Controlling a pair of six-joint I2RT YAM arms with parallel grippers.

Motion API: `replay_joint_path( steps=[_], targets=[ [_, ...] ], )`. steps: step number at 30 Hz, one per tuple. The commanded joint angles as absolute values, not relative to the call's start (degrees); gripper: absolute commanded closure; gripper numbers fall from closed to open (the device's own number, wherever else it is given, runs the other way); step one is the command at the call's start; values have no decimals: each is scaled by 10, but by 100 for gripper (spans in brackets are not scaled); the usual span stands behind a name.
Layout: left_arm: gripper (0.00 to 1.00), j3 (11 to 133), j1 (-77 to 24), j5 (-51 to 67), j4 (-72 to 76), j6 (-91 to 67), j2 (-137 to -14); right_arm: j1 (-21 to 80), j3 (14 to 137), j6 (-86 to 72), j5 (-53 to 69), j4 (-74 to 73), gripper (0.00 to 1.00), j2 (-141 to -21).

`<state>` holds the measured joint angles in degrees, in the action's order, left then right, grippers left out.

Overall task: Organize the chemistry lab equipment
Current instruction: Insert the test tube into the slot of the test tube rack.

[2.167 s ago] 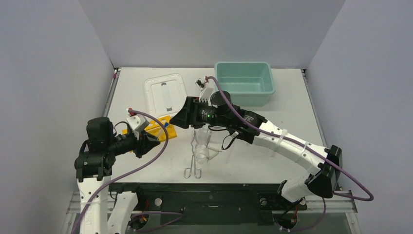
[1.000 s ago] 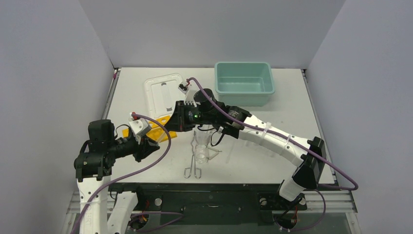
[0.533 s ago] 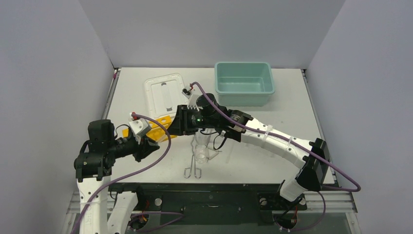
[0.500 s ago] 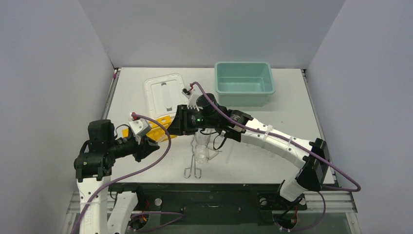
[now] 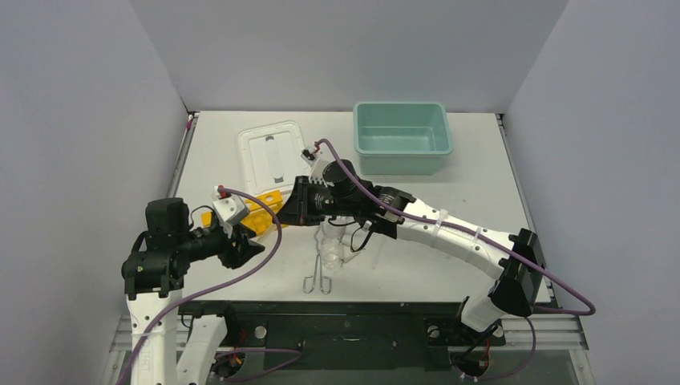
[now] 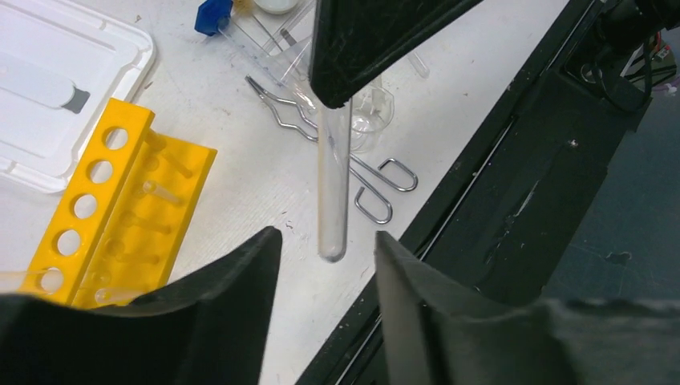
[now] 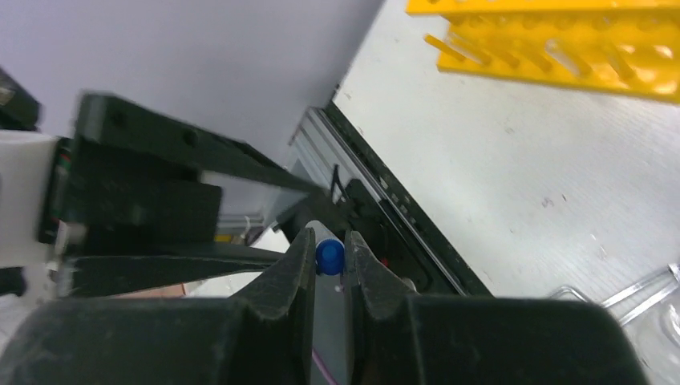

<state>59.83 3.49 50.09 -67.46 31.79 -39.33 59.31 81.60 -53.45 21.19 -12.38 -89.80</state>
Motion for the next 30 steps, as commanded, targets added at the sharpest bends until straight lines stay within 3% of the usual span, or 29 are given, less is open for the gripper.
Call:
replay_joint_path(
  steps=[1,2,4,14,22,30],
  targets=[
    [37,621,36,495,-636,295,-385,583,783,-501,141,-200,100,-854],
    [19,620,36,482,-629,281,-382,578,779,-490,128,-218,100,-842],
    [0,619,36,465,-611,267,-371,556,758,-476,89,-270,100,-813],
    [4,645,36,385,-591,212,-439,354,639,-443,-170,-514,100,-624],
    [3,646,36,355,-597,222,-457,190,547,-443,-226,-539,100,-536],
    [3,641,36,348,-594,223,-473,147,495,-448,-236,-492,100,-552]
  ],
)
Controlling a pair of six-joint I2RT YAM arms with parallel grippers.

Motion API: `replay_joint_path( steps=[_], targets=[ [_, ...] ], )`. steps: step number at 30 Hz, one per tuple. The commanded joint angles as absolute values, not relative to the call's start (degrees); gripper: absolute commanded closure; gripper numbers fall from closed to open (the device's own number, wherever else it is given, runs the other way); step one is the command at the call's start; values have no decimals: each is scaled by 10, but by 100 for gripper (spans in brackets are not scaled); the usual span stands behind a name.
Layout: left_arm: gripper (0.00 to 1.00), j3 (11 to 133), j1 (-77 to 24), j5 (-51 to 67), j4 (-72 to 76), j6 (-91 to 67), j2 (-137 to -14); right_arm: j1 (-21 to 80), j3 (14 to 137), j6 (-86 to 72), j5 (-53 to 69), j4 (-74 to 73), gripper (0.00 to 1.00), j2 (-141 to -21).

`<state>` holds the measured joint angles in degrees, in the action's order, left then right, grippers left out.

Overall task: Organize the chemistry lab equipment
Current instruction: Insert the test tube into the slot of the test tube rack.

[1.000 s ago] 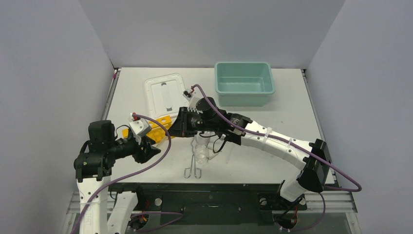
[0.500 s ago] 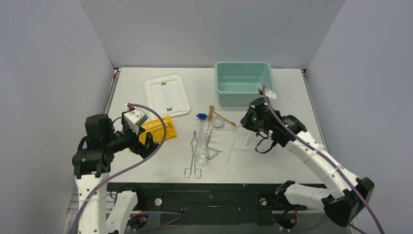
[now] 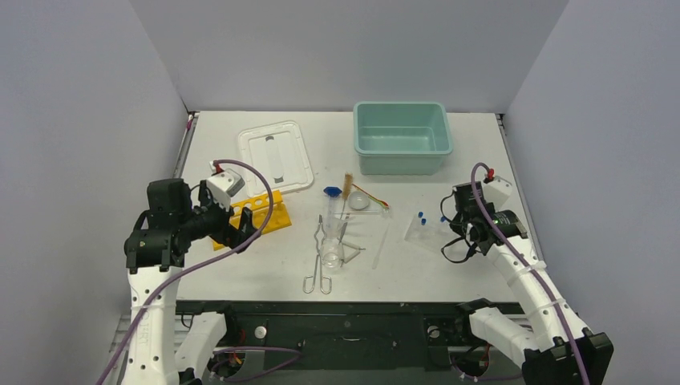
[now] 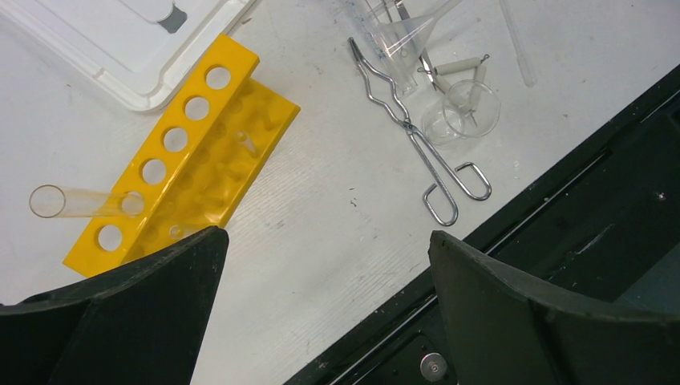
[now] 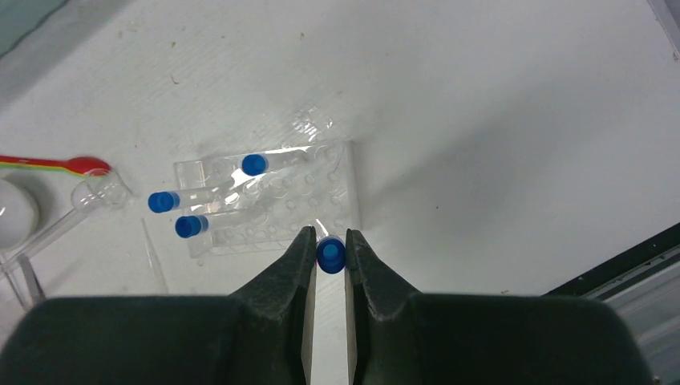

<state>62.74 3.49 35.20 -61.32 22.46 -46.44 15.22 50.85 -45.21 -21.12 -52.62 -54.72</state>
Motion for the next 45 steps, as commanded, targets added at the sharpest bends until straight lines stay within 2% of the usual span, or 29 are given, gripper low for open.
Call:
replay_joint_path(
  steps=[1,8,19,30,45],
  targets=[
    [3,641,36,347,-594,222,-475,147,488,-450,-234,-483,100,-558],
    [3,635,36,341,-586,221,-483,156,463,-455,-214,-439,100,-594],
    [3,625,36,330,-584,223,-475,248,471,-478,-301,-428,100,-622],
    [3,620,36,317,-588,228,-460,276,451,-487,-362,-415,100,-637],
    [3,629,36,311,-593,232,-457,319,431,-508,-376,-408,100,-677]
  ],
)
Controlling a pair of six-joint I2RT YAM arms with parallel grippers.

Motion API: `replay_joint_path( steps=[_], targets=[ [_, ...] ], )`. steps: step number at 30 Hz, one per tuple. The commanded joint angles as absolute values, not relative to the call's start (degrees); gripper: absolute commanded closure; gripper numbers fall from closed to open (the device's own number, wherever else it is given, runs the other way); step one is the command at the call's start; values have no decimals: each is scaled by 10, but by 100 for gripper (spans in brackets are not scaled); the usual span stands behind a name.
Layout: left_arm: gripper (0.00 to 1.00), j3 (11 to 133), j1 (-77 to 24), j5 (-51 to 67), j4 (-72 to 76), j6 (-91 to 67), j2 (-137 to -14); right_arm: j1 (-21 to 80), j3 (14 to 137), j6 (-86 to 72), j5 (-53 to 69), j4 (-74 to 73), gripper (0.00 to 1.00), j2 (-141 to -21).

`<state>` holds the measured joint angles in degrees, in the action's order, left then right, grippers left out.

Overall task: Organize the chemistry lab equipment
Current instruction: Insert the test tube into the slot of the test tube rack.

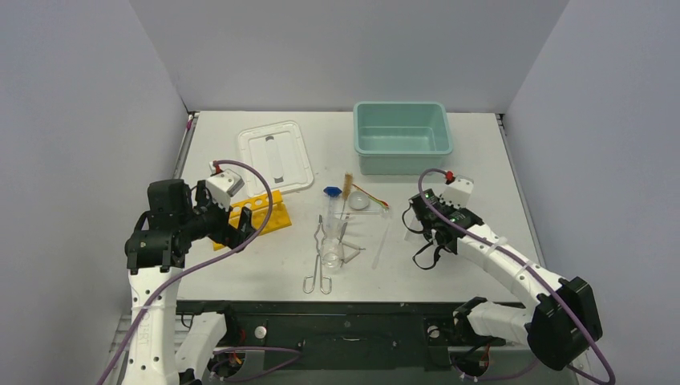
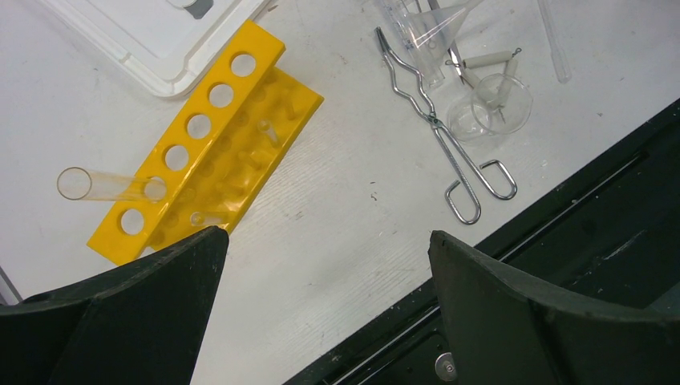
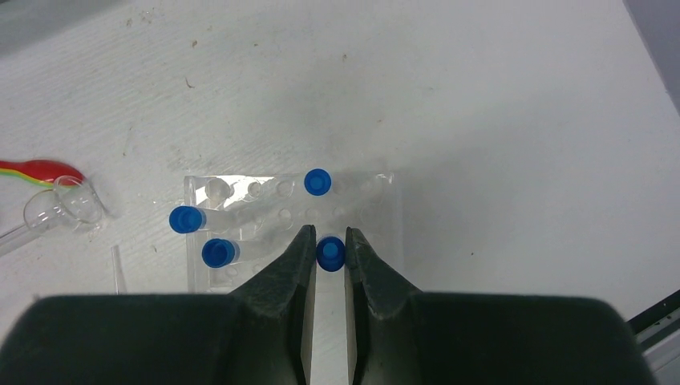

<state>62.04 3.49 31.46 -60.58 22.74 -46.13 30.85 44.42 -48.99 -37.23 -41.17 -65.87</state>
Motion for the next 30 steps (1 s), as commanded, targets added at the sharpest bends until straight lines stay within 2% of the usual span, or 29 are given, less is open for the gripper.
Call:
replay_joint_path(
  steps=[1,30],
  targets=[
    [3,628,36,310,-593,232,-456,320,431,-509,-376,-407,100,-678],
    [3,616,36,304,-586,230,-452,357,421,-530,-411,-460,100,-634]
  ],
)
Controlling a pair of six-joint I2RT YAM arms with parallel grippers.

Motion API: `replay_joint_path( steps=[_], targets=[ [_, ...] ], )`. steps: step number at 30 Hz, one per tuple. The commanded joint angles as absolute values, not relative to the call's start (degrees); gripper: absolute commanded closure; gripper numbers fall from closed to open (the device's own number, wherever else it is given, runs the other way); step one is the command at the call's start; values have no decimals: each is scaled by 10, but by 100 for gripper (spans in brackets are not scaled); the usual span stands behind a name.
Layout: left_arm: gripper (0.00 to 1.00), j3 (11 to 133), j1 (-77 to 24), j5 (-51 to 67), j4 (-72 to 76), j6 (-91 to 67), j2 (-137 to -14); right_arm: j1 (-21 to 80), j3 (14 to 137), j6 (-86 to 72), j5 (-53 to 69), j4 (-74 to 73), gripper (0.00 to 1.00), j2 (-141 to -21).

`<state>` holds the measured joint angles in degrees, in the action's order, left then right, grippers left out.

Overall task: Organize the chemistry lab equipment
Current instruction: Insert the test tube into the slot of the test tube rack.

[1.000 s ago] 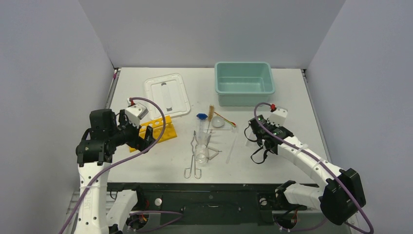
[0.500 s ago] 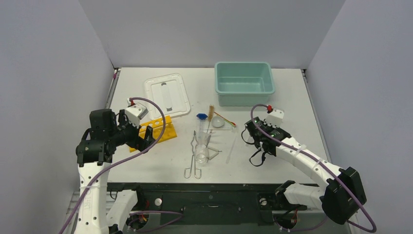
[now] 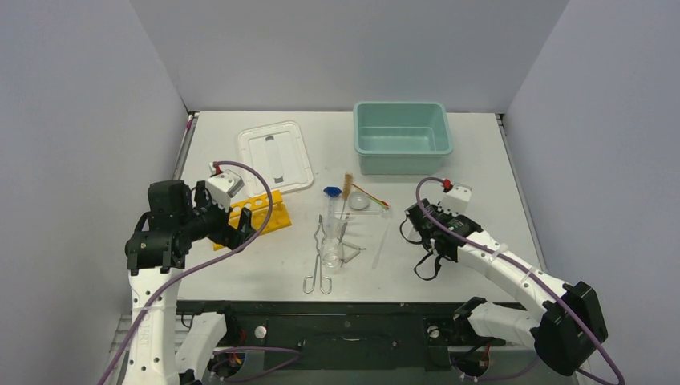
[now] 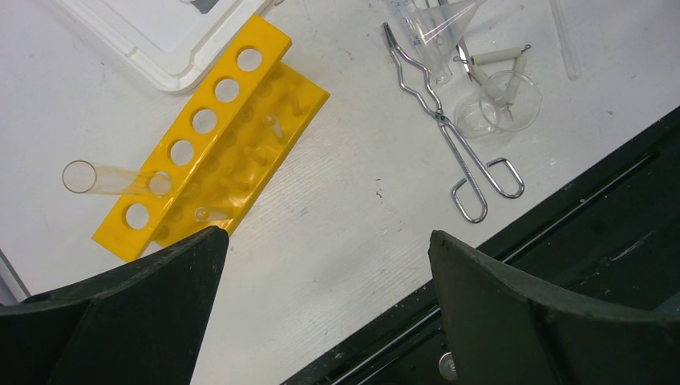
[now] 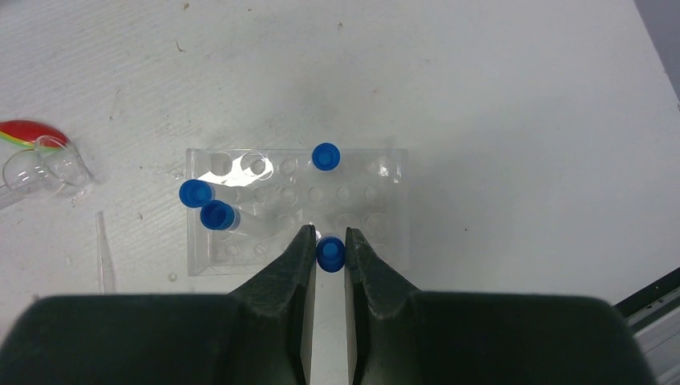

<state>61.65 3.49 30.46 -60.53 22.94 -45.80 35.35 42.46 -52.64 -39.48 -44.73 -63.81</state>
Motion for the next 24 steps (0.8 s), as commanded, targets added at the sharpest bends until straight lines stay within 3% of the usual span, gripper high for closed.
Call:
replay_joint_path(
  steps=[1,10,16,24],
  targets=[
    [3,616,36,303,-586,230,-451,357,422,-530,-411,-458,100,-637],
    [4,625,36,298,-591,235,-451,358,428,-530,-401,-442,99,-674],
    [3,625,36,297,-591,237,-451,357,430,-525,-398,-452,79,-650],
    [3,624,36,299,-591,237,-447,358,452,-518,-388,-476,67,-587]
  ],
)
